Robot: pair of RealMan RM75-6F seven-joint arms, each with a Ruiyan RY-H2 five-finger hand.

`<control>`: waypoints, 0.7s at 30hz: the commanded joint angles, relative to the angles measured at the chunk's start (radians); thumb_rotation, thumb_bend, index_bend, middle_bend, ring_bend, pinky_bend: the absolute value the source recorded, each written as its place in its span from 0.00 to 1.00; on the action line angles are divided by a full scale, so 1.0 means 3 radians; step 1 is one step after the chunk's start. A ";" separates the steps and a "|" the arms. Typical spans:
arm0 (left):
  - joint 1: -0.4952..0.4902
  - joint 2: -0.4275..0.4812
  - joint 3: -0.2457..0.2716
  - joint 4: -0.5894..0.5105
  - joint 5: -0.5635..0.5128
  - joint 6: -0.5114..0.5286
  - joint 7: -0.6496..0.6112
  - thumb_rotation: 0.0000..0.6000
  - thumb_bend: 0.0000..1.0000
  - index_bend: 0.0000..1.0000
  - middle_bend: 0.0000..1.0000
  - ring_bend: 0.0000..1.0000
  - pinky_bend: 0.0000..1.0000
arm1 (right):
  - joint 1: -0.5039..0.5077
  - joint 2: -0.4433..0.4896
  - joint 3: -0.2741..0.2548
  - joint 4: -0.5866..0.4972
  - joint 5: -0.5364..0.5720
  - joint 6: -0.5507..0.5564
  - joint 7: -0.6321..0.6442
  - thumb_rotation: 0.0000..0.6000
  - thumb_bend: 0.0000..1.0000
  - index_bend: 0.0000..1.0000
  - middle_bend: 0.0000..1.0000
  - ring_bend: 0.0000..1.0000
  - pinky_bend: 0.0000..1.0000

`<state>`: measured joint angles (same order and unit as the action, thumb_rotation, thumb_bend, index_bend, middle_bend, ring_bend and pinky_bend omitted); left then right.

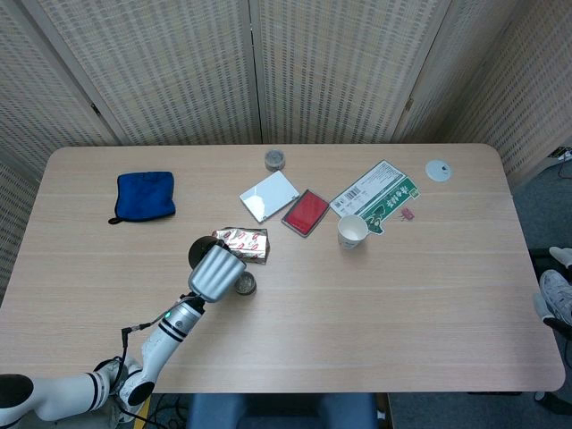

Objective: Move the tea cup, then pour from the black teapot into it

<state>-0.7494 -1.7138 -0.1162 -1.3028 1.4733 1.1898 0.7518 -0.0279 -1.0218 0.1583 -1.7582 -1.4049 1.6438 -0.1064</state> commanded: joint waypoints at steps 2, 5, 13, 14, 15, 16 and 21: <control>-0.0001 -0.0005 -0.0002 0.0005 0.0014 0.0004 0.0014 1.00 0.36 1.00 1.00 0.96 0.67 | -0.0003 0.0001 -0.0001 -0.0001 -0.0002 0.0002 0.0002 1.00 0.25 0.24 0.24 0.18 0.25; -0.0002 -0.0009 0.0001 0.0012 0.0029 0.0005 0.0024 1.00 0.36 1.00 1.00 0.96 0.67 | -0.0004 -0.0001 0.0001 0.0002 -0.0002 0.0006 0.0003 1.00 0.25 0.24 0.24 0.18 0.25; 0.0002 -0.0010 0.0003 0.0023 0.0055 0.0008 0.0064 1.00 0.36 1.00 1.00 0.96 0.67 | -0.0005 0.0003 0.0004 0.0002 -0.0009 0.0013 0.0007 1.00 0.25 0.24 0.24 0.18 0.25; 0.0003 -0.0010 0.0002 0.0021 0.0056 0.0008 0.0064 1.00 0.36 1.00 1.00 0.96 0.67 | -0.0007 0.0002 0.0003 0.0003 -0.0009 0.0014 0.0006 1.00 0.25 0.24 0.24 0.18 0.25; 0.0004 -0.0010 0.0004 0.0022 0.0062 0.0011 0.0066 1.00 0.36 1.00 1.00 0.96 0.67 | -0.0008 0.0002 0.0003 0.0005 -0.0009 0.0016 0.0007 1.00 0.25 0.24 0.24 0.18 0.25; 0.0004 -0.0011 0.0005 0.0025 0.0066 0.0011 0.0068 1.00 0.36 1.00 1.00 0.96 0.67 | -0.0009 0.0001 0.0002 0.0006 -0.0009 0.0016 0.0007 1.00 0.25 0.24 0.24 0.18 0.25; 0.0010 -0.0006 0.0000 0.0014 0.0067 0.0010 0.0070 1.00 0.36 1.00 1.00 0.96 0.67 | -0.0012 0.0000 0.0003 0.0011 -0.0010 0.0021 0.0010 1.00 0.25 0.24 0.24 0.18 0.25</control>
<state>-0.7463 -1.7157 -0.1162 -1.2987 1.4936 1.1928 0.7727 -0.0315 -1.0219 0.1591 -1.7549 -1.4080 1.6501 -0.1033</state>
